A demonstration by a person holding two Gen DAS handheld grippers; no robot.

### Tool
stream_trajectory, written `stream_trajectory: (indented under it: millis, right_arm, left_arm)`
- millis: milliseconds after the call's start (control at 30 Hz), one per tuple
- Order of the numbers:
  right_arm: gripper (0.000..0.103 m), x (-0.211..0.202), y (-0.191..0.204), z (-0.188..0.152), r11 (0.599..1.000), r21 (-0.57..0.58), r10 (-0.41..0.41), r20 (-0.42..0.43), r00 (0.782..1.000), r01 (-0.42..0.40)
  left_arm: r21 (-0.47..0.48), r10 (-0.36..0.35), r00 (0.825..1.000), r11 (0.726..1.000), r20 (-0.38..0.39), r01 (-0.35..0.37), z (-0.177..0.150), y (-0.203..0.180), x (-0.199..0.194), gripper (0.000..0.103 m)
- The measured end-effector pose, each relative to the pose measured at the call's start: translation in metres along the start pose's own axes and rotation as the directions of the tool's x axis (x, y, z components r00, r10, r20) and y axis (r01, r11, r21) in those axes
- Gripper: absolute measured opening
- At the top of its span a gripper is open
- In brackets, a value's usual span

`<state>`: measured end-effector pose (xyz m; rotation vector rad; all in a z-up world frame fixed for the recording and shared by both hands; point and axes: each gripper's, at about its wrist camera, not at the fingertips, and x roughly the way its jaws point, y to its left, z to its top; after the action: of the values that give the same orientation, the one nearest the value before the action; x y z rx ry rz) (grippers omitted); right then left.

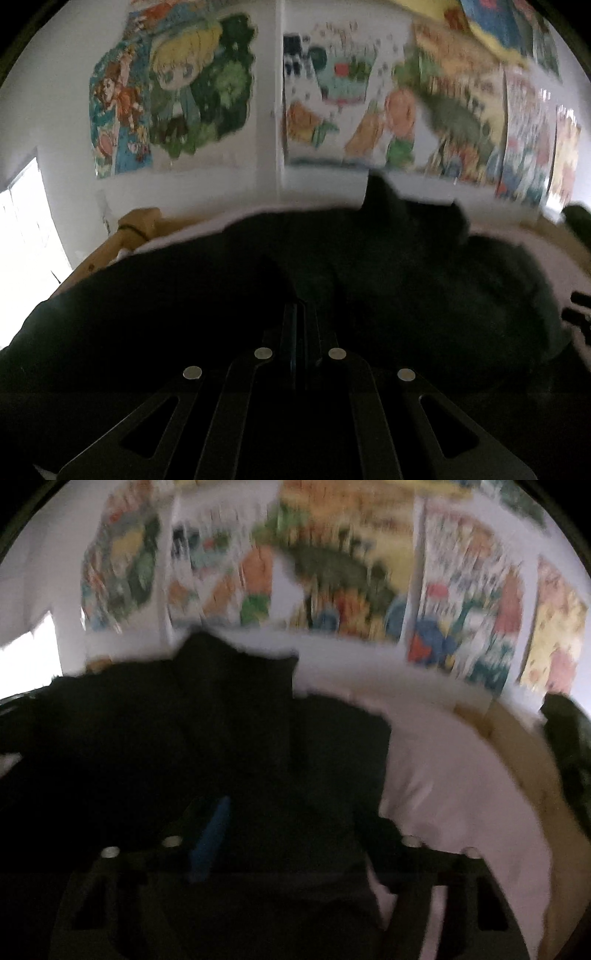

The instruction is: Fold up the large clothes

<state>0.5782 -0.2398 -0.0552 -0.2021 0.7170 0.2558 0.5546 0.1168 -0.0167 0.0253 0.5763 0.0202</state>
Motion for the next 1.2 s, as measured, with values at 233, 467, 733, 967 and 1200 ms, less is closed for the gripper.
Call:
stream_trajectory:
  millis: [233,467,733,967,1200]
  right_arm:
    - [0.043,0.053,-0.005,-0.028,0.999,0.013,0.031,-0.146,0.989,-0.030]
    - [0.043,0.069,0.004,-0.047,0.998,-0.056,-0.023,-0.120,0.993,0.017]
    - [0.047,0.067,0.007,-0.048,0.997,-0.059,-0.049,-0.090,0.995,0.044]
    - [0.074,0.028,0.013,-0.030,0.988,-0.119,-0.105,-0.048,0.993,0.099]
    - [0.086,-0.024,0.049,0.008,0.984,-0.160,-0.074,0.051,0.996,0.081]
  left_arm:
    - [0.049,0.020,0.992,0.999,-0.128,-0.014,-0.019,0.002,0.037,0.001]
    - [0.101,0.060,0.982,0.994,-0.181,-0.042,-0.037,-0.003,0.059,0.001]
    - [0.076,0.041,0.983,0.997,-0.178,-0.027,-0.033,0.004,0.057,0.004]
    - [-0.086,-0.080,0.982,0.994,-0.171,0.066,-0.020,0.029,0.024,0.037]
    - [-0.302,-0.050,0.997,0.951,0.065,0.067,-0.022,0.079,-0.061,0.082]
